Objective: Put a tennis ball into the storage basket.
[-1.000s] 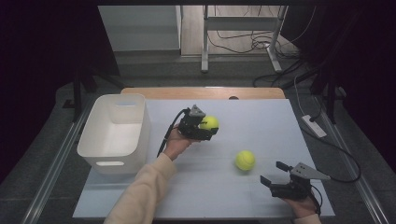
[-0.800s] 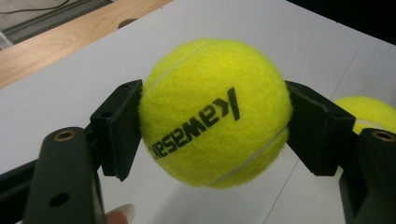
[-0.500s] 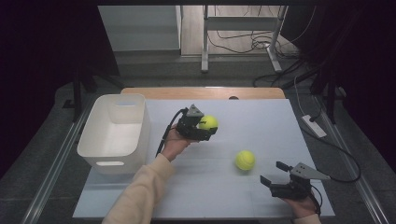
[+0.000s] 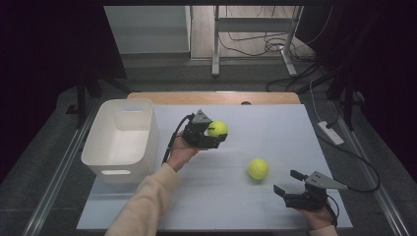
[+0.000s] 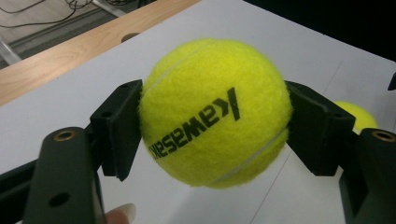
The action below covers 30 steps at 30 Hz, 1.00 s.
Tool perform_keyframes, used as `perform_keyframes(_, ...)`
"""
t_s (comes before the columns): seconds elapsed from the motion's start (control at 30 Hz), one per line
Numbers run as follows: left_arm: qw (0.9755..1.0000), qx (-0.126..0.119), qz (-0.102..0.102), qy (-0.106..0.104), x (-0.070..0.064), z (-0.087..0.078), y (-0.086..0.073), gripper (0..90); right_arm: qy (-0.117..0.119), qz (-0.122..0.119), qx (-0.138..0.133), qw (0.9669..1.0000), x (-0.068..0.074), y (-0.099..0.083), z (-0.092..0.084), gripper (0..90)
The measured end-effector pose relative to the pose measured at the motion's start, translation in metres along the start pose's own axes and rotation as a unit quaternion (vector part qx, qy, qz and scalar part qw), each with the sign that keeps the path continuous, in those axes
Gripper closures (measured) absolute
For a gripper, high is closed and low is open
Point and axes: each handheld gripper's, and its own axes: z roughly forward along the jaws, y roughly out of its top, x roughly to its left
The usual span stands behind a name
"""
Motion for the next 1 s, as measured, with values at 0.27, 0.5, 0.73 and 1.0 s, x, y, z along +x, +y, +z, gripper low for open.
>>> perform_keyframes(0.27,1.0,-0.005,0.002,0.002,0.0,-0.005,-0.001,26.8,-0.001,0.0,0.0,1.0,0.0,0.0,0.0,8.4)
perform_keyframes(0.5,0.9999,-0.015,-0.001,0.001,0.001,-0.014,-0.002,26.8,-0.001,0.0,0.0,1.0,0.0,0.0,0.0,8.4)
perform_keyframes(0.73,0.9997,-0.022,0.0,0.003,0.001,-0.021,-0.002,26.8,-0.001,0.001,-0.002,1.0,0.001,0.0,0.0,8.4)
perform_keyframes(1.0,0.9995,-0.032,0.002,0.001,0.001,-0.028,-0.004,26.8,-0.001,0.001,-0.001,1.0,0.0,0.0,0.0,8.4)
